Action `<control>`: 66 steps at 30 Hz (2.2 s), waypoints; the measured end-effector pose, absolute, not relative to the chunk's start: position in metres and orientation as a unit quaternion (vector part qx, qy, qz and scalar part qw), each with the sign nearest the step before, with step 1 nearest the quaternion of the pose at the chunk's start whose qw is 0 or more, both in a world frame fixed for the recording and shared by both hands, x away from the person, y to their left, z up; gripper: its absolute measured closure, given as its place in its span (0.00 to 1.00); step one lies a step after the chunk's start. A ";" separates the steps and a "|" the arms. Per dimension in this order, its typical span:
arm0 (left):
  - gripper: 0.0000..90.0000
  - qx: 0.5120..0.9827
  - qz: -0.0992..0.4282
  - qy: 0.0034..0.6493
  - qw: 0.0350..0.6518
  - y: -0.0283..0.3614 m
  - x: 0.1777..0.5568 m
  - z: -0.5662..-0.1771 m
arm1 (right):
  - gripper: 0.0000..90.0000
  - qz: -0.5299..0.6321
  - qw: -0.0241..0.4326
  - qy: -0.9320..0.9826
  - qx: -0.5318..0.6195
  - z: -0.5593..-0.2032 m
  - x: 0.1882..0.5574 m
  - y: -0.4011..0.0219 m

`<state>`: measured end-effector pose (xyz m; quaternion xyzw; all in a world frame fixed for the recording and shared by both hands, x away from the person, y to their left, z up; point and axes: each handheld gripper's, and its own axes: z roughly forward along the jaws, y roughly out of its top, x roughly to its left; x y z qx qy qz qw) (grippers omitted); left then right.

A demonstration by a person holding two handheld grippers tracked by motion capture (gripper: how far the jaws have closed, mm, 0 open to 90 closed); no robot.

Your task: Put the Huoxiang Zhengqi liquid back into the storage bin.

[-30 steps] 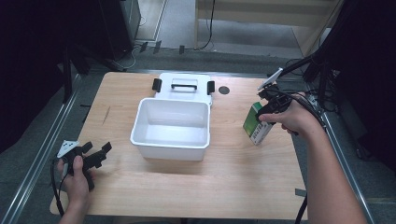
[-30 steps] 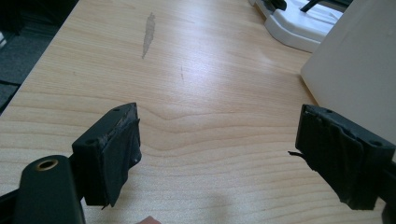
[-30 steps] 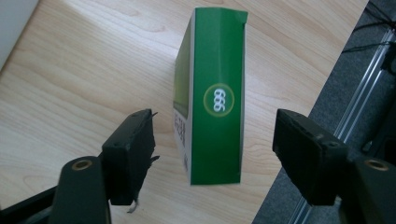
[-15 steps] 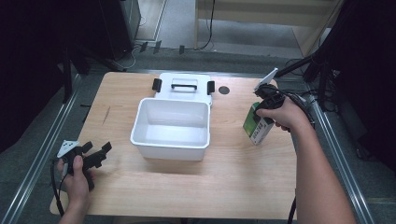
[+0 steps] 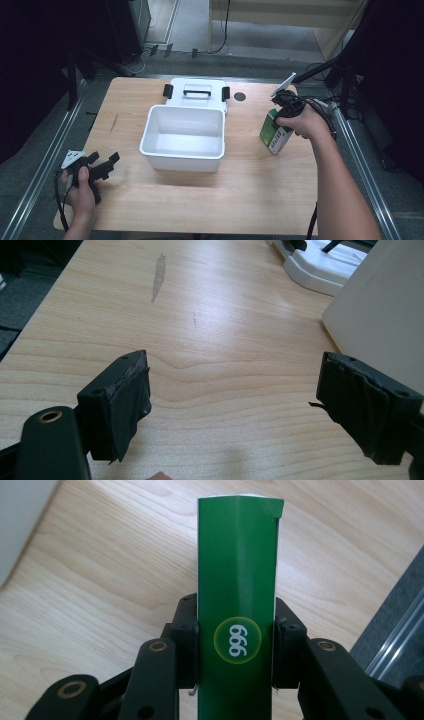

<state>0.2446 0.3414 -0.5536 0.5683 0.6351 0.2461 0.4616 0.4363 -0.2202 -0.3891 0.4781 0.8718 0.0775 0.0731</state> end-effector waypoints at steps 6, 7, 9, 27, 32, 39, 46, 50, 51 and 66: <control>0.17 0.568 0.247 0.635 0.461 0.341 0.245 -0.554 | 0.72 0.091 0.081 0.906 0.405 -0.369 0.425 -0.207; 0.17 0.568 0.247 0.635 0.461 0.341 0.245 -0.554 | 0.72 0.091 0.085 0.912 0.390 -0.366 0.424 -0.205; 0.17 0.568 0.247 0.635 0.461 0.341 0.245 -0.554 | 0.72 0.092 0.087 0.915 0.382 -0.362 0.422 -0.203; 0.17 0.568 0.247 0.635 0.461 0.341 0.245 -0.554 | 0.72 0.129 0.109 0.940 0.296 -0.299 0.400 -0.170; 0.17 0.569 0.247 0.635 0.460 0.341 0.245 -0.554 | 0.72 0.133 0.113 0.947 0.271 -0.286 0.397 -0.158; 0.17 0.571 0.245 0.635 0.459 0.341 0.245 -0.553 | 0.72 0.142 0.116 0.953 0.243 -0.269 0.393 -0.136; 0.17 0.571 0.245 0.634 0.460 0.341 0.245 -0.554 | 0.72 0.151 0.119 0.958 0.213 -0.253 0.383 -0.105; 0.17 0.571 0.245 0.634 0.460 0.341 0.245 -0.554 | 0.72 0.156 0.117 0.960 0.200 -0.250 0.381 -0.092; 0.17 0.570 0.245 0.635 0.460 0.341 0.245 -0.554 | 0.72 0.157 0.116 0.961 0.198 -0.249 0.381 -0.088; 0.17 0.570 0.243 0.635 0.462 0.342 0.245 -0.554 | 0.72 0.167 0.103 0.971 0.139 -0.248 0.375 -0.038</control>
